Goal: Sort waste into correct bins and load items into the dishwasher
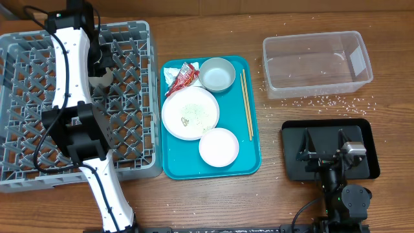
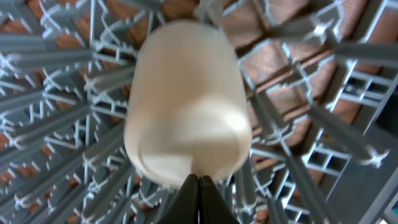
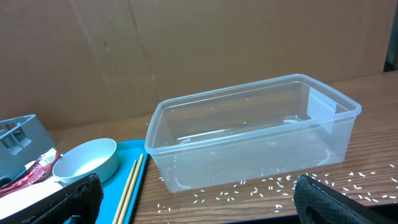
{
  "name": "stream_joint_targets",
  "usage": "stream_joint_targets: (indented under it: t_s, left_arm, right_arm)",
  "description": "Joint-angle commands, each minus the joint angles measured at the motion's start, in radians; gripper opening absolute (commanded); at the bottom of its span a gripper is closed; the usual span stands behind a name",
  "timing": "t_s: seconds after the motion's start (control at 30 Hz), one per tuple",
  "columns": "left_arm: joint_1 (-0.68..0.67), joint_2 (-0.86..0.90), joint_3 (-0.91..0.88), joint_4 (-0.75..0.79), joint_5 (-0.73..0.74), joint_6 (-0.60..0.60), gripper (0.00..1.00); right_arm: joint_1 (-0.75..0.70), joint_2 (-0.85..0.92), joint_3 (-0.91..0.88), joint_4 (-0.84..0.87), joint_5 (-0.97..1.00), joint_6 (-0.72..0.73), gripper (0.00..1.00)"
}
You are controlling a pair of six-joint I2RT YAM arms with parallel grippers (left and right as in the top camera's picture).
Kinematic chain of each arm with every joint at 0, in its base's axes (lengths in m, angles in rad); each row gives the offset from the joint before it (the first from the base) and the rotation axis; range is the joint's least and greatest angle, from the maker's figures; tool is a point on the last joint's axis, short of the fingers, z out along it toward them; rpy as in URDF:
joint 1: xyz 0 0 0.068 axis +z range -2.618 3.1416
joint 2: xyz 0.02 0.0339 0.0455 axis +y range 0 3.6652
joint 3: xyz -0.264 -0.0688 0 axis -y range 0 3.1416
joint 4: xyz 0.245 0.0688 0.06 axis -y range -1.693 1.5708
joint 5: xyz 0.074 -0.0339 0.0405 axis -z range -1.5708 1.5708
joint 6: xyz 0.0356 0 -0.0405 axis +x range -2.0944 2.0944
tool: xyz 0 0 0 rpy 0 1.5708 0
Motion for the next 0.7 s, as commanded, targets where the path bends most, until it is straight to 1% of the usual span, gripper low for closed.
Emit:
stream_joint_targets:
  t_s: [0.0, 0.27, 0.37, 0.6, 0.67]
  left_arm:
    - [0.008, -0.011, -0.011, 0.033, -0.006, 0.019, 0.04]
    - [0.041, -0.011, -0.021, 0.142, -0.084, 0.014, 0.04]
    - [0.06, -0.011, -0.021, 0.169, -0.089, 0.014, 0.04]
    - [0.079, -0.028, 0.016, 0.132, -0.079, -0.032, 0.04]
    - [0.076, -0.054, 0.061, 0.093, -0.042, -0.056, 0.04]
  right_arm:
    - [-0.002, -0.007, -0.01, 0.006, 0.01, -0.006, 1.0]
    - [-0.002, -0.007, -0.01, 0.006, 0.01, -0.006, 1.0]
    - [-0.002, -0.007, -0.01, 0.006, 0.01, -0.006, 1.0]
    - [-0.002, -0.007, -0.01, 0.006, 0.01, -0.006, 1.0]
    - [-0.002, -0.007, -0.01, 0.006, 0.01, -0.006, 1.0]
